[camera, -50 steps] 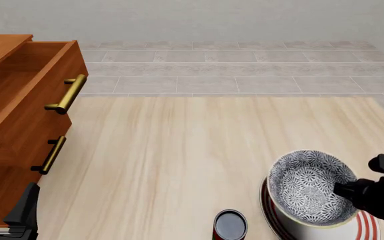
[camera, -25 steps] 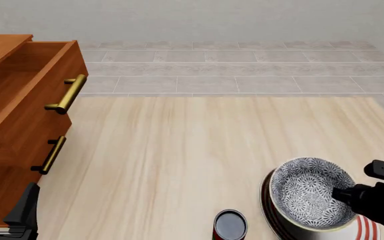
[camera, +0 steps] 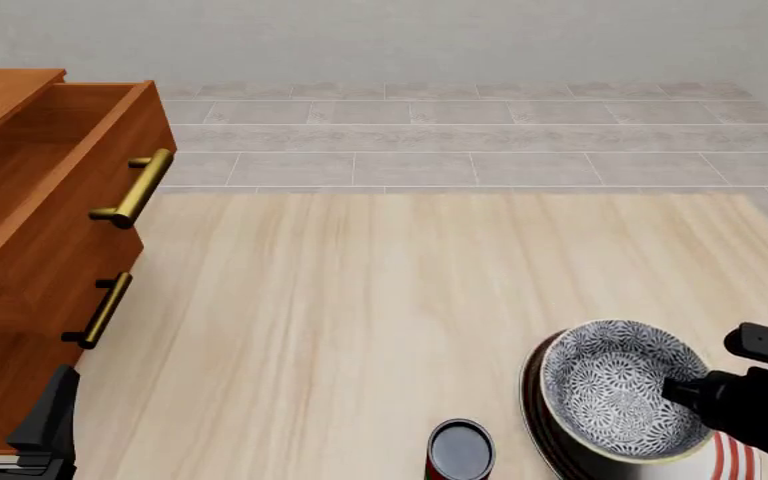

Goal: Put the bowl on the plate.

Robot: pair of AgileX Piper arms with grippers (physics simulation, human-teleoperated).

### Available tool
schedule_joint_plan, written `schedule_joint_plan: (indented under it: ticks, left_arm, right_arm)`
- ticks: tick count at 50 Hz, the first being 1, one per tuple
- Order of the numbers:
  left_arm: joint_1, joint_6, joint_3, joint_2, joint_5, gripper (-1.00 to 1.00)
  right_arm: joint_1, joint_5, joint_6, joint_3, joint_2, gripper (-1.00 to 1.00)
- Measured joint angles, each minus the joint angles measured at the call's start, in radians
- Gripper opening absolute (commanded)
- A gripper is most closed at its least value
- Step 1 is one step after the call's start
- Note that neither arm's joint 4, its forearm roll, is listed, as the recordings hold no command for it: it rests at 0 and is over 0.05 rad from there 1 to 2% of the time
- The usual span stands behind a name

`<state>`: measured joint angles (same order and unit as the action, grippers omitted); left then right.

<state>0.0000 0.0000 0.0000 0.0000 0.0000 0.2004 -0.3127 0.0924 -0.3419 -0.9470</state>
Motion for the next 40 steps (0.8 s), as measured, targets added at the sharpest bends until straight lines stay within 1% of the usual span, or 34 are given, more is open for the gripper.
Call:
schedule_joint_plan:
  ticks: [4,5,29,40]
  left_arm:
    - [0.000,0.000,0.000,0.000,0.000,1.00]
    - [0.000,0.000,0.000,0.000,0.000,1.00]
    - [0.000,0.000,0.000,0.000,0.000,1.00]
    - [0.000,0.000,0.000,0.000,0.000,1.00]
  right_arm:
    - [0.002,0.000,-0.004,-0.001,-0.002,-1.00]
    - [0.003,0.000,-0.005,-0.001,-0.002,1.00]
    - [0.001,-0.014,-0.002,-0.011,0.010,1.00]
    - [0.002,-0.041,-0.005,-0.039,0.025,1.00]
